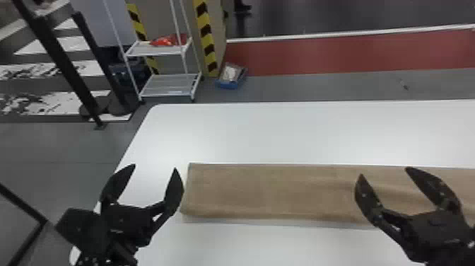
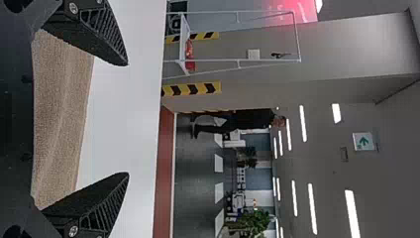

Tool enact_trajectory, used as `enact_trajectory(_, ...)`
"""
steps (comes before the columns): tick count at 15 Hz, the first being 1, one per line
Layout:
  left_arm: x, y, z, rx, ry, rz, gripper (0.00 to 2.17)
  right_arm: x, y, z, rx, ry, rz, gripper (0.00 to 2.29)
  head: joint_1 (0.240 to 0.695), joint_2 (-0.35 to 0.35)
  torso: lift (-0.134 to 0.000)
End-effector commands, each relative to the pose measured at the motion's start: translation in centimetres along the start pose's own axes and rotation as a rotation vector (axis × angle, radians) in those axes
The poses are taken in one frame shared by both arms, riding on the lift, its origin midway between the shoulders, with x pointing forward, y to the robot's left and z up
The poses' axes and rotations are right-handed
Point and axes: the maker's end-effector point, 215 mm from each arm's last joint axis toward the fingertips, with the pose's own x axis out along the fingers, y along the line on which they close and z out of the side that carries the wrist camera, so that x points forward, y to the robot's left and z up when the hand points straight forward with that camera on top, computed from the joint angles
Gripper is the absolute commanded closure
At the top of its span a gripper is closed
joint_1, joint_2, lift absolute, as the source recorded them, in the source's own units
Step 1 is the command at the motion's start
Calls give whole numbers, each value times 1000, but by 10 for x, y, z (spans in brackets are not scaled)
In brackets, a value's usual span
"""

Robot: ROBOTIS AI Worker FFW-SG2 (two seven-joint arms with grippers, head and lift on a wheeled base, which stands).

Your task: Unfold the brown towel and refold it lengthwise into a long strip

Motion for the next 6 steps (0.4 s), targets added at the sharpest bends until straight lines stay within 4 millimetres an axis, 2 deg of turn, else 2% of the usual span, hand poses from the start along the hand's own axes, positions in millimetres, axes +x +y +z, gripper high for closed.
enact_trajectory(1, -1, 1, 0, 0, 0, 2, 70, 0, 0, 1, 6, -3, 0, 90, 695, 178, -123)
enact_trajectory(6, -1, 0, 0, -1, 1, 1, 73, 0, -1, 1, 19, -5, 0, 90, 695, 180, -123)
